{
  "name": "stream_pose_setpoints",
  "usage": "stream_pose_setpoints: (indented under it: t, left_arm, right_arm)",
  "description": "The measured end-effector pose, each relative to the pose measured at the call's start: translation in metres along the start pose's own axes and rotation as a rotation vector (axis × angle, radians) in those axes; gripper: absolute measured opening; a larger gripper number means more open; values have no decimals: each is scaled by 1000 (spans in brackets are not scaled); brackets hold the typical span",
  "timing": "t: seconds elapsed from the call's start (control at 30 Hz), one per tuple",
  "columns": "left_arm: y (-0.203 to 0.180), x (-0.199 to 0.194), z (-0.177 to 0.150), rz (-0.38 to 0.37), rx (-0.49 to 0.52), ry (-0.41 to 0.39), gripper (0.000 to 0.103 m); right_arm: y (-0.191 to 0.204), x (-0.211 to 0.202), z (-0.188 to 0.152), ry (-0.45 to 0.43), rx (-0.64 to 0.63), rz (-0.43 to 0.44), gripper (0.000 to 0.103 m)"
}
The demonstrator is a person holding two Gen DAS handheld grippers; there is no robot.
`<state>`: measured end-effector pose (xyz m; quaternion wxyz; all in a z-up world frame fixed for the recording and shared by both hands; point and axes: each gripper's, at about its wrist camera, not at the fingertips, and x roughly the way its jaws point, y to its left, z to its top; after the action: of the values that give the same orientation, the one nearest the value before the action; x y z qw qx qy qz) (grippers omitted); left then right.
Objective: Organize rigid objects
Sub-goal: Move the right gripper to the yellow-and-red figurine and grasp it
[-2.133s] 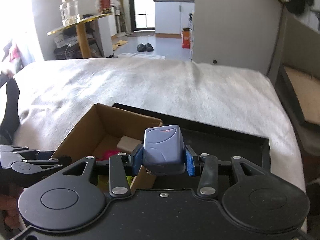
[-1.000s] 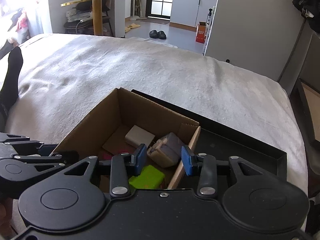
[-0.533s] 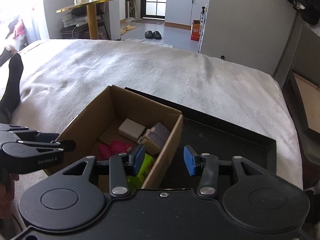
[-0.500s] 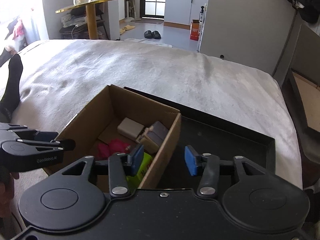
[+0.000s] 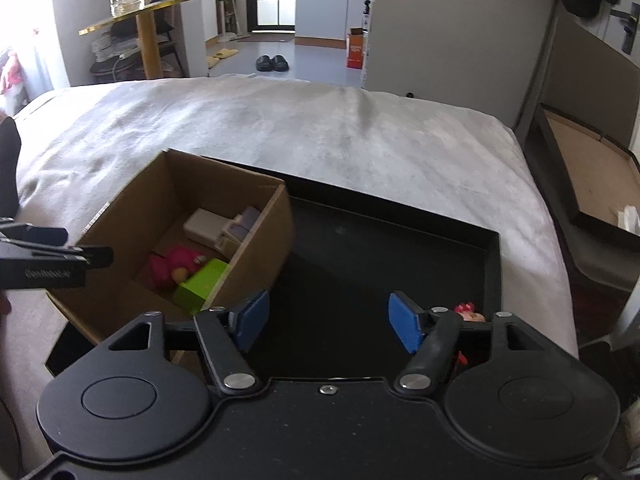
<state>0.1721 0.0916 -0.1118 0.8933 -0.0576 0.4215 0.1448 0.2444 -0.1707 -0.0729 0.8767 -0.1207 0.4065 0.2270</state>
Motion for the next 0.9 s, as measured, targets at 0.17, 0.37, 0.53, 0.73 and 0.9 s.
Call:
stream_pose_setpoints:
  t: [0.17, 0.37, 0.53, 0.73, 0.9]
  left_arm:
    - [-4, 0, -1, 10, 9, -1, 72]
    - [-13, 1, -1, 27, 44, 0, 78]
    - [-18, 5, -1, 42, 62, 12, 81]
    - [-20, 9, 0, 64, 67, 17, 85]
    - [-21, 13, 0, 84, 63, 18, 85]
  right_arm:
    - [-16, 1, -9, 6, 31, -15, 78]
    - [-31, 6, -17, 16, 51, -29, 84]
    - [-42, 14, -23, 25, 57, -47, 89]
    - [-53, 24, -30, 24, 66, -53, 88]
    - [-57, 38, -34, 33, 41, -44, 75]
